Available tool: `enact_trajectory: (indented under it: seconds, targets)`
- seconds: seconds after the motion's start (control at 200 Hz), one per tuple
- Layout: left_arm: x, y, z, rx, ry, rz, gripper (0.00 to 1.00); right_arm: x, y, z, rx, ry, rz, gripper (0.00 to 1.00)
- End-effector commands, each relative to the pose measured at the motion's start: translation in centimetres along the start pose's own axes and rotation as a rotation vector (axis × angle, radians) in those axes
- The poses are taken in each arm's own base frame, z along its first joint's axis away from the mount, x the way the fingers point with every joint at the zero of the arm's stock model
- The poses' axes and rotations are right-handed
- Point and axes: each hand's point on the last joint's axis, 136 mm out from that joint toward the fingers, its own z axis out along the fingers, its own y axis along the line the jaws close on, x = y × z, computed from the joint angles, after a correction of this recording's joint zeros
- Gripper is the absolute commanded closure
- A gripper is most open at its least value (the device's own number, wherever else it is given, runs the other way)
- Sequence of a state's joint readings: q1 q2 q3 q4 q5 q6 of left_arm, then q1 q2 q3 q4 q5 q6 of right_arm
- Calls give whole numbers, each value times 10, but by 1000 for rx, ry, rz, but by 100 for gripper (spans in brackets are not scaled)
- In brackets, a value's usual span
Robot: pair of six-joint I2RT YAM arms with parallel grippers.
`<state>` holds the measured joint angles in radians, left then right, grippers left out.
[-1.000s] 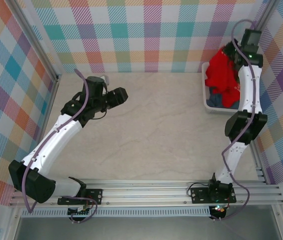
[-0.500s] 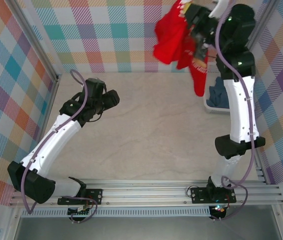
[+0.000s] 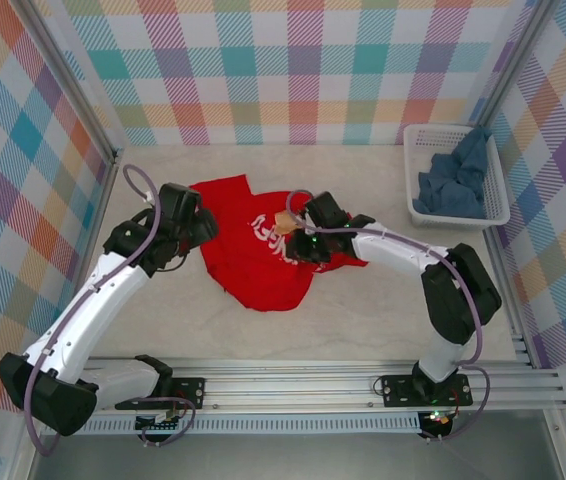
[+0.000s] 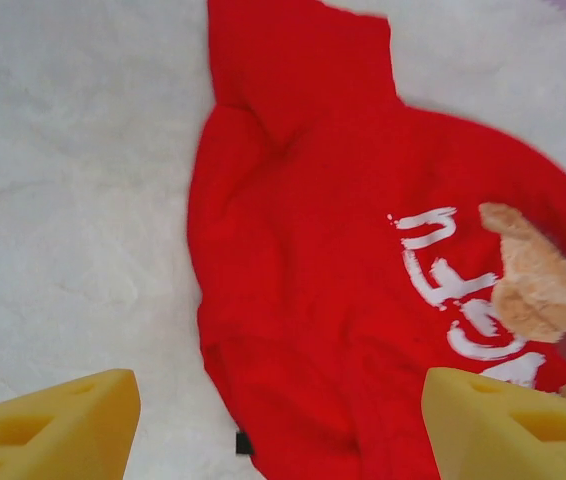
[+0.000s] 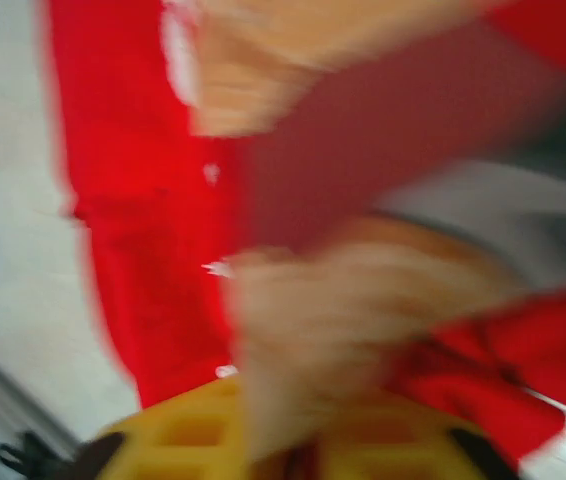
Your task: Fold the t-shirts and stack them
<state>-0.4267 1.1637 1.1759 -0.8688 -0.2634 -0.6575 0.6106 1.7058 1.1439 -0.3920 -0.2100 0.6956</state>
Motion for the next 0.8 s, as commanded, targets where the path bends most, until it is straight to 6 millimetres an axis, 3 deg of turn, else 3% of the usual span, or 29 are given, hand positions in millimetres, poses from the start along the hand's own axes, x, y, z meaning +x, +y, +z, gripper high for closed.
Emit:
enact_trajectory:
  seconds: [0.0,0.105,0.225,0.345,0.425,0.59,0.655,0.72,0.8]
  targets:
    - [29,8,20,4,139,-78,27,-25,-7,-47,38,-116,15,58]
    - [50,-7,40,69,265,-115,29,-17,-40,-70,143,-150,49,42]
    - [89,-25,55,127,424,-142,34,4,-81,-86,250,-146,131,39]
    - [136,-36,55,144,516,-80,33,17,-116,-92,307,-135,212,39]
    - [162,-46,57,167,565,-73,32,16,-126,-89,304,-126,232,39]
    - [201,-97,48,276,636,116,30,-1,-133,-72,304,-87,236,41]
    - [210,-89,49,190,637,257,30,-6,-134,-65,303,-74,233,43]
    - [205,-72,53,109,601,347,28,-7,-135,-57,301,-58,238,43]
    - [201,-82,47,200,566,439,23,-10,-138,-49,301,-48,255,43]
